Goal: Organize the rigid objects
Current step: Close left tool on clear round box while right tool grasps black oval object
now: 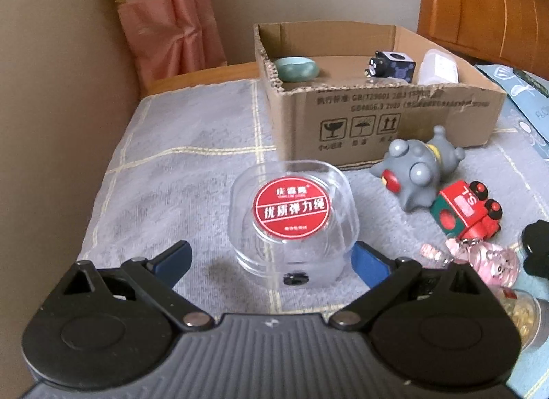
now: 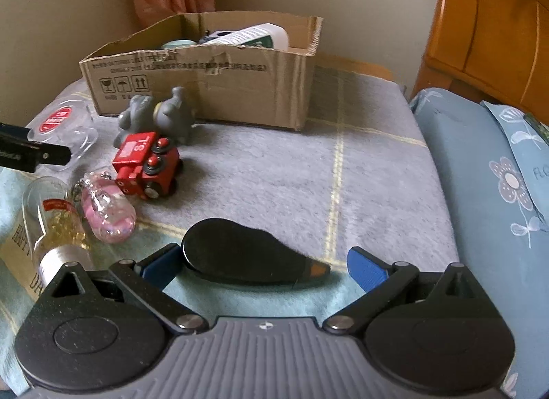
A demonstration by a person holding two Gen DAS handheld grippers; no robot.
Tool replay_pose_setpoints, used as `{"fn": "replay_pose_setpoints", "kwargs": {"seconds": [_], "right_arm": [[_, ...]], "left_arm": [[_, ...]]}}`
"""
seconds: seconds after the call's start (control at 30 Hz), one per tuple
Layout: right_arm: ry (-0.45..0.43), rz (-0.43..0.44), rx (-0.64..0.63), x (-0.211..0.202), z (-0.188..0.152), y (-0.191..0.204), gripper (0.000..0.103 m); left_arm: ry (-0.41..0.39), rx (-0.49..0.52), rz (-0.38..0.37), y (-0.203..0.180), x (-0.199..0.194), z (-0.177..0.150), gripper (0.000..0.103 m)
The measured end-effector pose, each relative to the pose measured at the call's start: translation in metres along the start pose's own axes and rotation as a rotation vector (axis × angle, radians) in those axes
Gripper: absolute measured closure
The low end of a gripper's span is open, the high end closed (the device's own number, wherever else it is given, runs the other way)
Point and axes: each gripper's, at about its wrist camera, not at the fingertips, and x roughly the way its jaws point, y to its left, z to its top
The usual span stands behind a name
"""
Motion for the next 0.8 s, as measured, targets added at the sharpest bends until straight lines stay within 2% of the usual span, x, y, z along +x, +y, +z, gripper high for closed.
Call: {"fn": "replay_pose_setpoints", "kwargs": {"seconds": [0.17, 0.33, 0.57, 0.8], "right_arm": [[0.025, 0.006, -0.001, -0.003, -0.001, 0.008, 0.0], [0.016, 0.02, -0.016, 0.002, 0.003, 0.017, 0.0], [0.009, 0.031, -0.025, 0.007, 0.009, 0.023, 0.0], [0.006, 0.023, -0.024, 0.006, 0.01, 0.021, 0.007]], "left_arm": [[0.013, -0.011, 0.008, -0.004, 0.01, 0.002, 0.004], [0.007, -0.023, -0.016, -0.005, 0.017, 0.005, 0.004], [-0.004, -0.07, -0.009, 0.001, 0.022, 0.009, 0.008], [-0.013, -0.081, -0.014, 0.002, 0.021, 0.014, 0.011]]}}
